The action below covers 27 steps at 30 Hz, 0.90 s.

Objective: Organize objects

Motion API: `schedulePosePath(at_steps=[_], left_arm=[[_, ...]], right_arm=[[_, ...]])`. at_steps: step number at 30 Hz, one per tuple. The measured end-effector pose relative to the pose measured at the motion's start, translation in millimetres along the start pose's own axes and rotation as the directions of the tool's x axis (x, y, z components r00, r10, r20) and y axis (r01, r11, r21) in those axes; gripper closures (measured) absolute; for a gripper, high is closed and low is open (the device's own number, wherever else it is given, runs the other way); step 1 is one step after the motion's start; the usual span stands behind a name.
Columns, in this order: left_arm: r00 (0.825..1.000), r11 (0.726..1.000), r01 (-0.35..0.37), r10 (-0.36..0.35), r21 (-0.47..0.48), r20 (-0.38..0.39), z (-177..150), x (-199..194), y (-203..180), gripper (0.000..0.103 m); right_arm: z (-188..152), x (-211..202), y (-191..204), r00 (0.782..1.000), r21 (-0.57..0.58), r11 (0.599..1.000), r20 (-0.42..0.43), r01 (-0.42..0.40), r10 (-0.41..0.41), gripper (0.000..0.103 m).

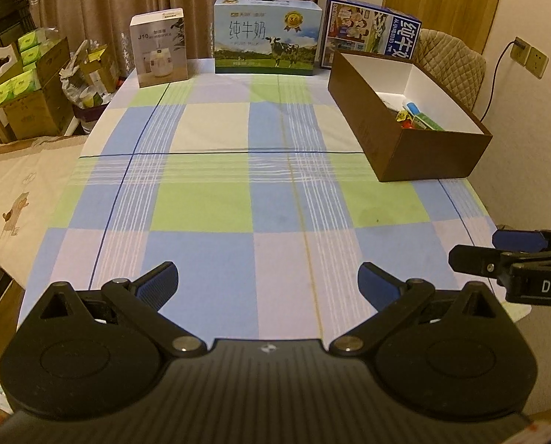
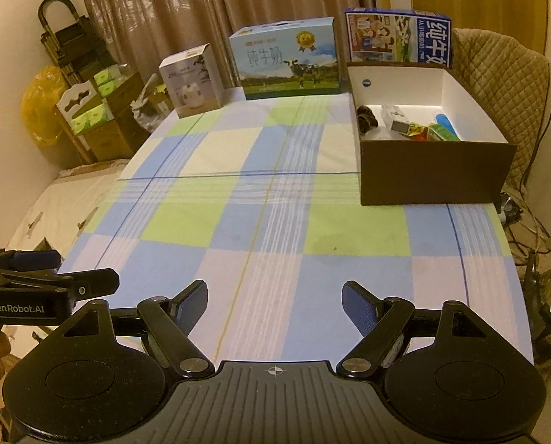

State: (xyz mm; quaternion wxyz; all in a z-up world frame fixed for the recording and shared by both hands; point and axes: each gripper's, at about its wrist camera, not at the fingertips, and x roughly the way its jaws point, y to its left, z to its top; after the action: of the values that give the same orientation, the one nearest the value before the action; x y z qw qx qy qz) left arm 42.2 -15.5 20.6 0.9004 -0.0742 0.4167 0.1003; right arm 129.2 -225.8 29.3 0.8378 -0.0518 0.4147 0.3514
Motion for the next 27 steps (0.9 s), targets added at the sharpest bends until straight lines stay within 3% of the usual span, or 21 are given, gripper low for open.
schedulePosePath(at_steps=[27], left_arm=[[1.0,1.0,-0.013,0.013,-0.012,-0.018,-5,2,13,0.001]], right_arm=[[-3,11,11,0.999,-0.005,1.0,-0.035,-0.002,0.002,0.026]])
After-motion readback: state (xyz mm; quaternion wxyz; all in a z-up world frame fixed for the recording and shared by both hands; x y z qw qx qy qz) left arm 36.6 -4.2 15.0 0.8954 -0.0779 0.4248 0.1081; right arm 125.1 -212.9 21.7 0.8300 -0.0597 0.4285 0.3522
